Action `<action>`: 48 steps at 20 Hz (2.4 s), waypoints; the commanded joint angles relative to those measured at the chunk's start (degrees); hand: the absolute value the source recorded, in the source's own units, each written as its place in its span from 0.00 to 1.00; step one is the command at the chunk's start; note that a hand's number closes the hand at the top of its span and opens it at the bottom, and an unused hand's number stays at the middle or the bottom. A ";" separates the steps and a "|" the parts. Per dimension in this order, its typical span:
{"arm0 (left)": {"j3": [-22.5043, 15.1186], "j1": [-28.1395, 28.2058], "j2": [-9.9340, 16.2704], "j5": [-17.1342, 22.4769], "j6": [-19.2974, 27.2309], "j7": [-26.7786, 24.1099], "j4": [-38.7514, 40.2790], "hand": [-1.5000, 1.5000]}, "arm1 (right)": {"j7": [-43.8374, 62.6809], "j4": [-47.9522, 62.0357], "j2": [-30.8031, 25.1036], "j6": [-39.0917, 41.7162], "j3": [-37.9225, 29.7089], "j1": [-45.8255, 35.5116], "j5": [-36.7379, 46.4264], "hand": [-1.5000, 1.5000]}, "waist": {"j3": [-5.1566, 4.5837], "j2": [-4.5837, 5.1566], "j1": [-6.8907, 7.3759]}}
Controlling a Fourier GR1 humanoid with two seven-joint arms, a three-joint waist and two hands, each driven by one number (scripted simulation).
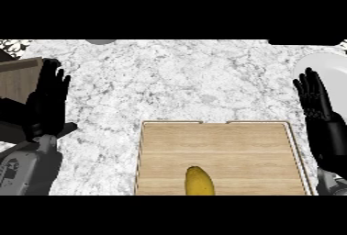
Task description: Pick the lemon from the tray and place it in the plate
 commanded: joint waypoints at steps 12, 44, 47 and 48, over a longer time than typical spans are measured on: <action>-14.14 13.27 -2.09 -4.00 -11.17 2.40 6.78 0.50 | 16.71 -13.19 -1.28 -12.93 -0.98 2.50 12.63 0.00 | -0.29 -1.66 -2.50; -11.13 14.69 -1.79 -6.69 -15.20 4.70 4.37 0.50 | 73.53 -29.66 -2.75 21.44 29.01 -11.83 37.60 0.00 | -0.32 -1.41 -0.86; -12.12 18.63 -2.01 -7.14 -15.16 4.48 0.65 0.50 | 74.70 -27.41 0.35 22.09 32.63 -9.90 39.86 0.00 | -0.28 -1.48 -0.83; -13.05 16.66 -4.80 -8.00 -13.89 3.73 4.04 0.50 | 76.25 -29.36 1.70 21.88 34.15 -8.69 40.37 0.00 | -0.29 -1.47 -1.23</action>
